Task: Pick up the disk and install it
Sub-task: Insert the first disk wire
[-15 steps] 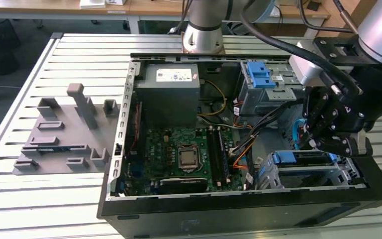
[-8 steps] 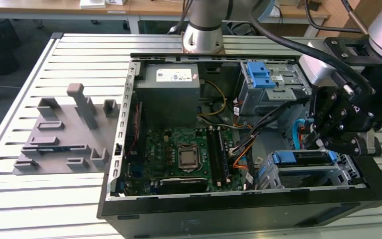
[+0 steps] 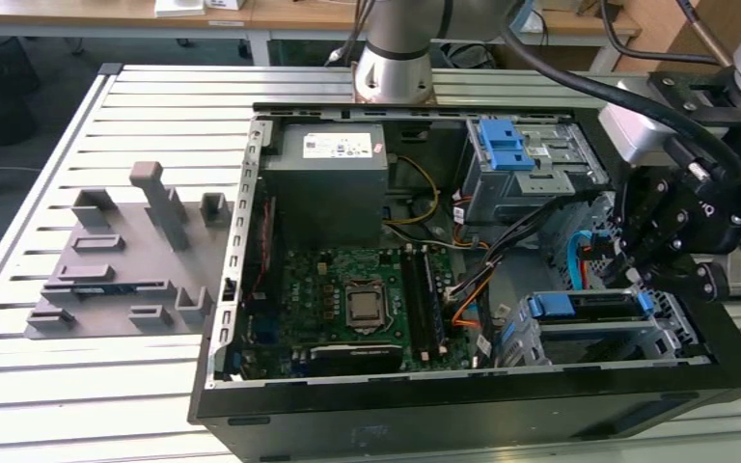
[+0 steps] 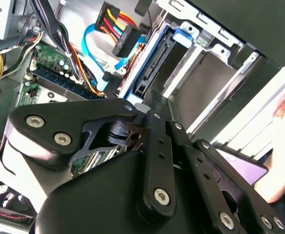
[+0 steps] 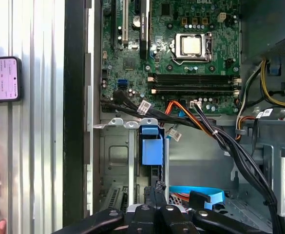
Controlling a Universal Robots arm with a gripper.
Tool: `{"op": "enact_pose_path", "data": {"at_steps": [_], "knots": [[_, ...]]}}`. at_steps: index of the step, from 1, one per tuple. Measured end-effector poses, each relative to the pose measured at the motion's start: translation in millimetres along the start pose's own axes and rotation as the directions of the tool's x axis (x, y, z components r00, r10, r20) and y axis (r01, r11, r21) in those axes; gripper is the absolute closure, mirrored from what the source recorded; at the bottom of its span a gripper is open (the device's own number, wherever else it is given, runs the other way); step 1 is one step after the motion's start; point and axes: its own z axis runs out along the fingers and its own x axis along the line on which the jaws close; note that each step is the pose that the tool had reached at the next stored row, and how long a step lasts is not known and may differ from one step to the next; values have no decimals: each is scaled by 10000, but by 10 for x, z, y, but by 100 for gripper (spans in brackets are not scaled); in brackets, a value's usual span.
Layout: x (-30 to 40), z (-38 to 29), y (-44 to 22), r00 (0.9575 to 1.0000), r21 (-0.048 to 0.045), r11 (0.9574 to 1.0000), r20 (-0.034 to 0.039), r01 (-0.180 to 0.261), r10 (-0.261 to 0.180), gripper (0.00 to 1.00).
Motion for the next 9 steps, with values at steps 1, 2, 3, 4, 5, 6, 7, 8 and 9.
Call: {"op": "enact_pose_path", "data": {"at_steps": [1, 2, 3, 4, 5, 6, 7, 8, 9], "knots": [[-4, 0, -13, 10000, 0, 10000, 0, 0, 0, 89], [-9, -1, -27, 10000, -1, 10000, 0, 0, 0, 89], [-14, -1, -40, 10000, -1, 10000, 0, 0, 0, 89], [-20, -1, -56, 10000, -2, 10000, 0, 1, -1, 89], [-26, -1, -72, 10000, -3, 10000, 0, 0, 0, 89], [-33, -1, -89, 10000, -4, 10000, -1, 0, 0, 89], [-40, -1, -104, 10000, -4, 10000, 0, 0, 0, 89], [-47, -1, -118, 10000, -5, 10000, 0, 1, -1, 89], [-54, -2, -128, 10000, -5, 10000, -1, 1, -1, 89]]}}
